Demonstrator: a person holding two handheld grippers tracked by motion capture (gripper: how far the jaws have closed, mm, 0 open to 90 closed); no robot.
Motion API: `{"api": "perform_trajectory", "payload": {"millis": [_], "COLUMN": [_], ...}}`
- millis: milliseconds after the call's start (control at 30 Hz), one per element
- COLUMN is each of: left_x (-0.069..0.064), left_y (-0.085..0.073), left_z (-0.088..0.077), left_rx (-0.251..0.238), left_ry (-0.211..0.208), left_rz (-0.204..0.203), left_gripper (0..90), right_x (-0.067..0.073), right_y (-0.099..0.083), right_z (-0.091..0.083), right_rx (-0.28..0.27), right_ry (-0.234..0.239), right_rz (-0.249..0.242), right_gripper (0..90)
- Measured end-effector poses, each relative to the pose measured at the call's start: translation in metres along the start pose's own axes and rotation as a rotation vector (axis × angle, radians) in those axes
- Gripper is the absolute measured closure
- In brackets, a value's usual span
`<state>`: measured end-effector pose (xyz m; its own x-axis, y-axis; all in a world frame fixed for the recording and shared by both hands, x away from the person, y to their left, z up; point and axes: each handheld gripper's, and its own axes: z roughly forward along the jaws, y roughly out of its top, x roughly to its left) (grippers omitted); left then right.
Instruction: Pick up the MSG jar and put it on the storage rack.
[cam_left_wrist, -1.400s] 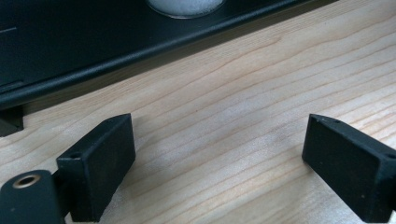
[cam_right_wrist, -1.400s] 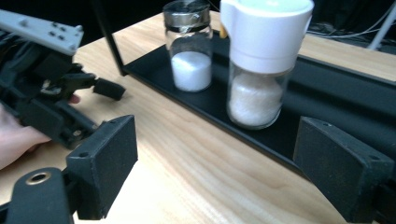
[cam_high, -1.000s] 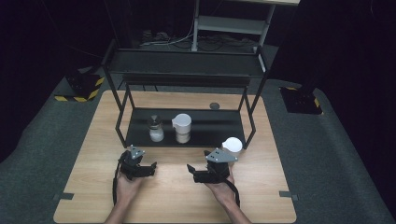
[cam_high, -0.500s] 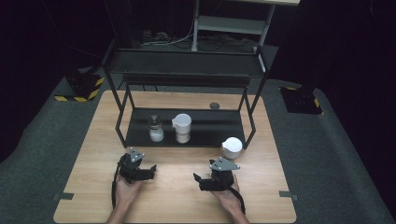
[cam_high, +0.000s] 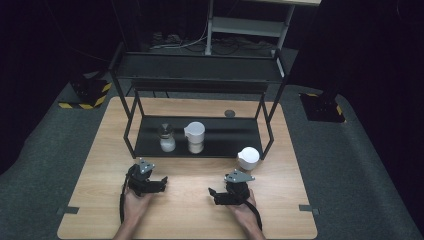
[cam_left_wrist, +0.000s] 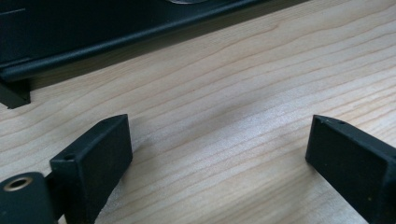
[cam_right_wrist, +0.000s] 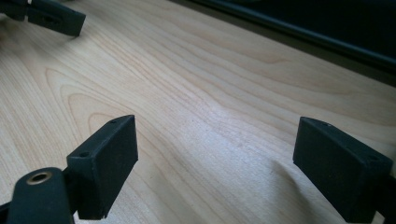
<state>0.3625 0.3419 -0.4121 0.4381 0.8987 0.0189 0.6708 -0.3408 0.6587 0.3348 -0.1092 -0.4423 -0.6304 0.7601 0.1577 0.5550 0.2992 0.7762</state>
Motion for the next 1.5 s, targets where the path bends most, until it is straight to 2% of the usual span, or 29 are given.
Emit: {"api": "perform_trajectory", "payload": {"millis": [133,233,1500], "left_x": [0.0,0.0,0.0], "left_y": [0.0,0.0,0.0], "left_z": [0.0,0.0,0.0], "left_rx": [0.0,0.001,0.0], "left_ry": [-0.001,-0.001,-0.002], "left_rz": [0.001,0.001,0.004], "left_gripper": [6.6,6.4,6.6], "right_x": [-0.002,-0.005,0.013], "right_y": [0.009,0.013,0.018], "right_z": [0.006,0.008,0.013], "right_rx": [0.049,0.062,0.092], "right_ry": [0.01,0.02,-0.047], "right_rz": [0.006,0.022,-0.042], "right_gripper": [13.4,13.2,13.3]}}
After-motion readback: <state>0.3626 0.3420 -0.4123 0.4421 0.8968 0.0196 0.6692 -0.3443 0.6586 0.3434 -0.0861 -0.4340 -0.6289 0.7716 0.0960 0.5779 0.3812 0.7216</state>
